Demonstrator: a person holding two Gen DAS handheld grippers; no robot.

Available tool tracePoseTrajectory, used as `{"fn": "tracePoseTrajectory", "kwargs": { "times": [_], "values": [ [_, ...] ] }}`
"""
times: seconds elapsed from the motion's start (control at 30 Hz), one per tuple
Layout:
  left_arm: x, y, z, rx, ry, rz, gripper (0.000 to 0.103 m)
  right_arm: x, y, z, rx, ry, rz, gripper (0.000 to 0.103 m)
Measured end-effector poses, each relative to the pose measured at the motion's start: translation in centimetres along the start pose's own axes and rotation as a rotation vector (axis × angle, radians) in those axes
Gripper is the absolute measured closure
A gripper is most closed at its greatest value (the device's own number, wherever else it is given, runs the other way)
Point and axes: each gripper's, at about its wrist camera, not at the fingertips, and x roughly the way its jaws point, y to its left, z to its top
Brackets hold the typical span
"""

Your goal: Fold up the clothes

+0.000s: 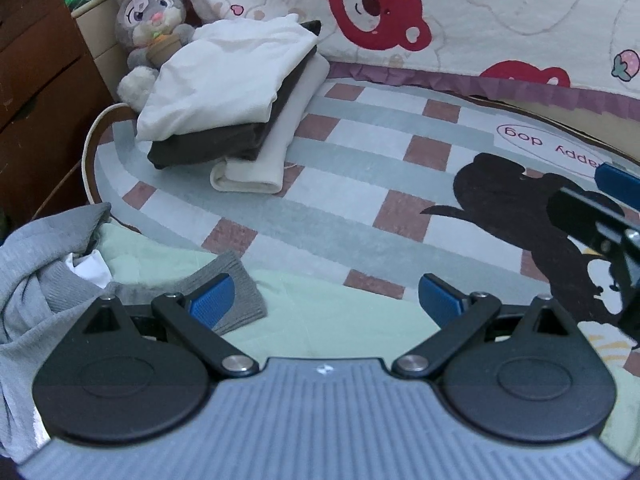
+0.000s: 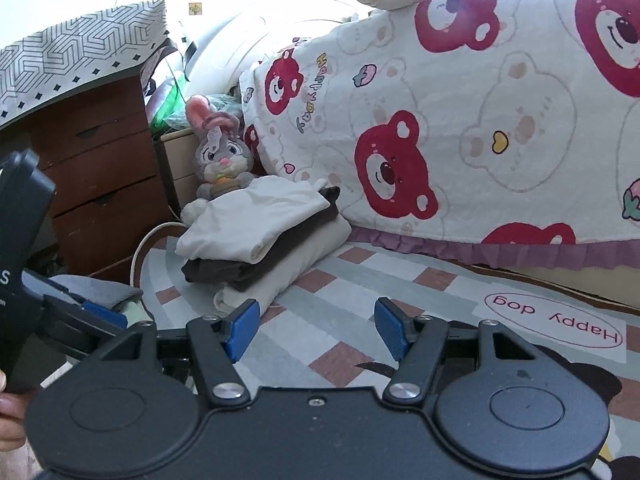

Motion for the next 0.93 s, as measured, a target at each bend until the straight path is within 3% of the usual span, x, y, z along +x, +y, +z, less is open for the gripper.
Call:
{"fn": "tracePoseTrajectory", "kwargs": {
  "times": [0.43,0.93],
  "values": [
    [-0.60,0.20,-0.13,-0.012,-0.035,0.026,0.001,-0.15,0.02,-0.15,0.002,0.001,0.014,0.034],
    [-0.64,0.52,-0.34,-0.004,-0.011,0.039,0.000,-0.41,-0.14,-0.14,0.020,-0.002,0.022,0.034]
  ]
}}
